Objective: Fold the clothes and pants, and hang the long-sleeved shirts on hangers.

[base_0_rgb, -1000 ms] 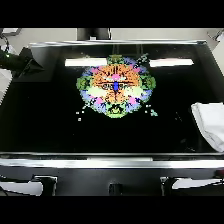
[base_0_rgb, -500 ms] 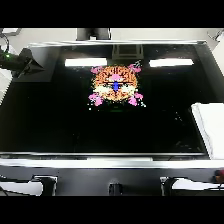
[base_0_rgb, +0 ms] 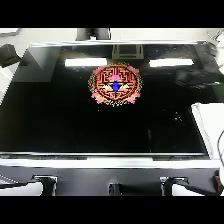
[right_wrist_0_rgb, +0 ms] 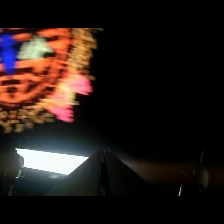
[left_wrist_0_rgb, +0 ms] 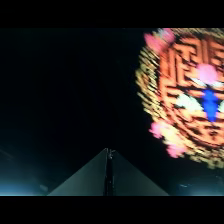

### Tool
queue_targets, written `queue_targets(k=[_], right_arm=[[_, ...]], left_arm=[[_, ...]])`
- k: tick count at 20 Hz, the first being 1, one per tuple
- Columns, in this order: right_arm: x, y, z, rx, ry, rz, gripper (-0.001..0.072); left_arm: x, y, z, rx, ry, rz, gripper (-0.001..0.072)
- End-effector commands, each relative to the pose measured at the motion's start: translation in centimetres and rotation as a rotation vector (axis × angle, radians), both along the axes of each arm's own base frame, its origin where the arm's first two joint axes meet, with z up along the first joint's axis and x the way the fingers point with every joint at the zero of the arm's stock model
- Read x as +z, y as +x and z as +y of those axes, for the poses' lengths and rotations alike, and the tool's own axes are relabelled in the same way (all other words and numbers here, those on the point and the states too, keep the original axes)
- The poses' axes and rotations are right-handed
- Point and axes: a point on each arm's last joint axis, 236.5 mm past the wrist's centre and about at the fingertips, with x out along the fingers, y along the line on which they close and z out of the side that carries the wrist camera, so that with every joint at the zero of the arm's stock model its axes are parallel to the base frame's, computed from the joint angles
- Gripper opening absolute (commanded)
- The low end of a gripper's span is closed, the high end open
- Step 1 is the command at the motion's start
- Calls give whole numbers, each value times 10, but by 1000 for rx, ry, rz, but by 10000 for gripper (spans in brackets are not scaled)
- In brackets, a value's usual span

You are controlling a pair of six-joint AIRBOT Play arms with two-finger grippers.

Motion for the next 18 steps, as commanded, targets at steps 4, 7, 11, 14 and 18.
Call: queue_targets(k=[4, 7, 11, 14, 18], right_arm=[[30, 5, 130, 219, -66, -185, 28], [33, 5, 131, 217, -61, -193, 29], [45, 1, 130, 216, -59, -218, 30], [58, -3, 129, 215, -57, -244, 30], [74, -9, 128, 214, -55, -276, 29]], left_arm=[[11, -6, 11, 5, 111, -50, 16], [10, -7, 12, 6, 114, -43, 19], [8, -7, 12, 10, 105, -32, 19], [8, -7, 12, 10, 105, -32, 19], [8, -7, 11, 10, 105, -32, 19]])
